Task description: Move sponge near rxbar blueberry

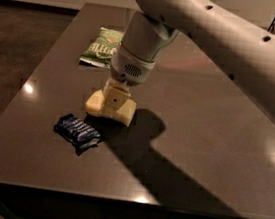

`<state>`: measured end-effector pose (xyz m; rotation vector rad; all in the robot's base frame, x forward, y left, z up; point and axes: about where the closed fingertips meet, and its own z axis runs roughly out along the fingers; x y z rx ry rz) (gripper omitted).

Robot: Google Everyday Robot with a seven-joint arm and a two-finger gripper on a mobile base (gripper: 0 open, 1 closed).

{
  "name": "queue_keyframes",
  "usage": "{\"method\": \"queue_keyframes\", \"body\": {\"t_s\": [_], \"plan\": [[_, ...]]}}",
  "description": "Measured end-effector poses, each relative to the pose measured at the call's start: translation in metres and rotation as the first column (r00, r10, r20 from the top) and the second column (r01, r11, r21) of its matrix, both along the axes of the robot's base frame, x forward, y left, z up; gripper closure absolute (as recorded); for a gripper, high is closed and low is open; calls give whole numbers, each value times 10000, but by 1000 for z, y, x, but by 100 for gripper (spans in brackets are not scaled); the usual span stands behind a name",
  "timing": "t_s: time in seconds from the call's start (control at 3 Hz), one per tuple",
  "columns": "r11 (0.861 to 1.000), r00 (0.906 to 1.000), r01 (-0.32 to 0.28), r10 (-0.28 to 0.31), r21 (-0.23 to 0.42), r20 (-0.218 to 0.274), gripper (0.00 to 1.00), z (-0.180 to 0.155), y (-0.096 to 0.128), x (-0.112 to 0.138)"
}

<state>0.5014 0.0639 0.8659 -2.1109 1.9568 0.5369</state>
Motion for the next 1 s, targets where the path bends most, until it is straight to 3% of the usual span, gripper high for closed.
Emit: {"method": "queue_keyframes", "body": {"t_s": [0.33,0.67,1.0], "plan": [[9986,9988,-483,485,208,-83,13,0,10,-9],[9985,9987,-499,501,224,-58,0,1,11,-9],[9985,9987,-499,501,224,-57,0,1,11,-9]]}}
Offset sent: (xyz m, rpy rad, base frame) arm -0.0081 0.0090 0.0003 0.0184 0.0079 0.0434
